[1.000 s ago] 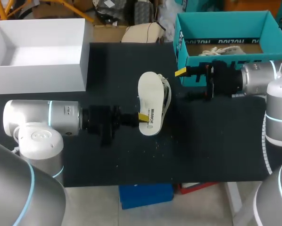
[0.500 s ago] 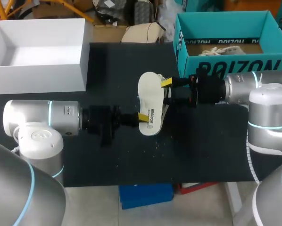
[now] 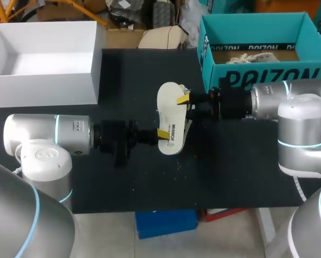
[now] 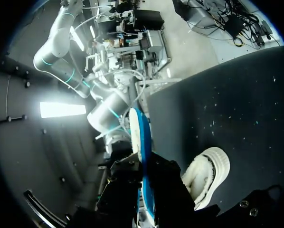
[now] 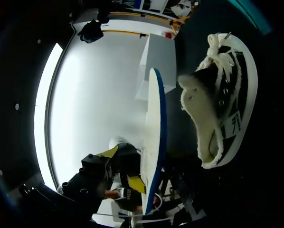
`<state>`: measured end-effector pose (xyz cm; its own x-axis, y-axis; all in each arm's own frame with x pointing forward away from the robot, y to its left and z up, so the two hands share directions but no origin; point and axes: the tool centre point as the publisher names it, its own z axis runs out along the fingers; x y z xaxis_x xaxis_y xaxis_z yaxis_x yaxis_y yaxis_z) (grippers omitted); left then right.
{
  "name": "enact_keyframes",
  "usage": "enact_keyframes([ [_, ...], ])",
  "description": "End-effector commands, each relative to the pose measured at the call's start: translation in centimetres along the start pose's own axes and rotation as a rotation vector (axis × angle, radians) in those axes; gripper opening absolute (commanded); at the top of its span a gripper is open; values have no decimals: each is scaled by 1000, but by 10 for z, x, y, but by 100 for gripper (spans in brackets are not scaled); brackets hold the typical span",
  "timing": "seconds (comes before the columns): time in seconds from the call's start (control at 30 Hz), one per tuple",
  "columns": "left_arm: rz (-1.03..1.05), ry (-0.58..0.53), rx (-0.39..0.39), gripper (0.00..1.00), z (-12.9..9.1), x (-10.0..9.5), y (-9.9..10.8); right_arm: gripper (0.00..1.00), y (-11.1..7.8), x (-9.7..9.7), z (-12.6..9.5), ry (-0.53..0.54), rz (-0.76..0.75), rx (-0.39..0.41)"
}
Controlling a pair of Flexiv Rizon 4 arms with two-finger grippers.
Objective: Take the shoe out of the shoebox, open the shoe tongue, remove and reinsert the insole, then place the shoe into the shoebox
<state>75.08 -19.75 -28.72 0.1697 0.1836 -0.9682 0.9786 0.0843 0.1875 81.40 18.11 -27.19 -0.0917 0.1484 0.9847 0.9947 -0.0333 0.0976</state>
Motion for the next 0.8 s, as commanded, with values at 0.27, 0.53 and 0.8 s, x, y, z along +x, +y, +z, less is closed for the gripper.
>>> enact_keyframes([
  [0.27, 2, 4, -5, 0, 2, 0, -1, 44, -2, -9, 15, 5, 8, 16],
  [0.53, 2, 4, -5, 0, 2, 0, -1, 42, -3, -13, 17, 6, 19, 18],
  [0.8, 2, 4, -5, 0, 2, 0, -1, 0, -4, -16, 19, 6, 24, 14],
])
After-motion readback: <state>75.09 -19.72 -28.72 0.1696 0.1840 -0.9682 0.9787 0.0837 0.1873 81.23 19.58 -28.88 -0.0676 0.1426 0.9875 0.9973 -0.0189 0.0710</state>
